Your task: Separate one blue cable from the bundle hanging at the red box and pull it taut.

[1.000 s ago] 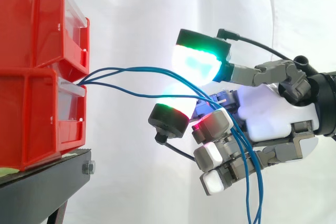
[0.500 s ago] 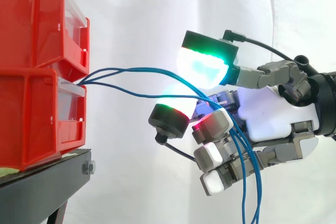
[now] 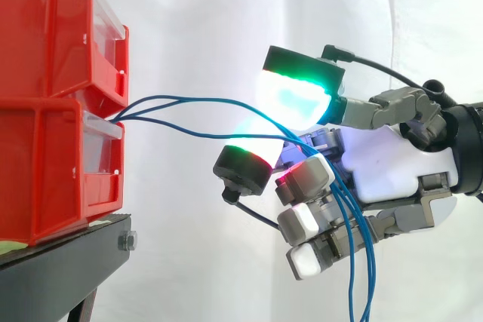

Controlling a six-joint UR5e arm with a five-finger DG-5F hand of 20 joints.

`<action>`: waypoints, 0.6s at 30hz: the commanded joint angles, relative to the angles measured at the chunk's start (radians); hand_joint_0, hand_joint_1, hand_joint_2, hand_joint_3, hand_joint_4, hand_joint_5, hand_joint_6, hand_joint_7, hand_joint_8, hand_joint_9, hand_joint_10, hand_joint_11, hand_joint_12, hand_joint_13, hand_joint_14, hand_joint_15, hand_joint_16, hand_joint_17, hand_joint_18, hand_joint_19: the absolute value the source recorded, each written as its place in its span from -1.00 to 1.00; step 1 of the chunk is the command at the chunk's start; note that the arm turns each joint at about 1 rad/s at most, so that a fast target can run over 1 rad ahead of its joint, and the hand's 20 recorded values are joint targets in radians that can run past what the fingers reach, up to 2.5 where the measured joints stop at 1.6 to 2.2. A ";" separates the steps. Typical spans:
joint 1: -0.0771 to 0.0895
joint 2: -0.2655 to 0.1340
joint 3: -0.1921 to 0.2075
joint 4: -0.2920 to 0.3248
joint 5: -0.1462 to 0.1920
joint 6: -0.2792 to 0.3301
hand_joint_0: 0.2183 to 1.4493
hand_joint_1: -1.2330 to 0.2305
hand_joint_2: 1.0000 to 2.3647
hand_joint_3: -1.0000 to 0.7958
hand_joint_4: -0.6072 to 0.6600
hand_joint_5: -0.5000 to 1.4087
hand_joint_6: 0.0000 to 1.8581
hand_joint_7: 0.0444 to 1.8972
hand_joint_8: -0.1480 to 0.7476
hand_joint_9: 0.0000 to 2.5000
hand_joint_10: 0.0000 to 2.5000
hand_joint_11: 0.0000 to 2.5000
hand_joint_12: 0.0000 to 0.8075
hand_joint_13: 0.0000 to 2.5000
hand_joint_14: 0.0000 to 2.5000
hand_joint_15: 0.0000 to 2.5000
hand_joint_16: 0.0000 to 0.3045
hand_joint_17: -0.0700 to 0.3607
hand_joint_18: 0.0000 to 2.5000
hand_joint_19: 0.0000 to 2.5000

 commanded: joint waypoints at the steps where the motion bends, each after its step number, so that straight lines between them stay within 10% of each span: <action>1: 0.000 0.000 0.001 -0.001 -0.001 0.000 -0.14 -0.50 -1.00 -0.44 -0.11 -0.69 0.03 -0.01 0.00 -0.11 -0.99 -0.05 -0.15 -0.24 -0.98 -0.43 -0.66 -0.13 -0.41 -0.56; 13: 0.000 0.000 -0.001 -0.004 0.001 0.000 -0.61 -0.28 -1.00 -0.44 -0.02 -0.66 0.01 -0.09 0.13 -0.02 -0.99 -0.05 -0.03 -0.19 -0.98 -0.43 -0.61 -0.05 -0.36 -0.52; 18: 0.000 0.000 -0.001 -0.004 0.001 0.000 -0.46 -0.14 -1.00 -0.44 -0.08 -0.66 -0.01 0.00 0.06 -0.02 -0.99 -0.04 -0.10 -0.20 -0.98 -0.41 -0.65 -0.12 -0.40 -0.48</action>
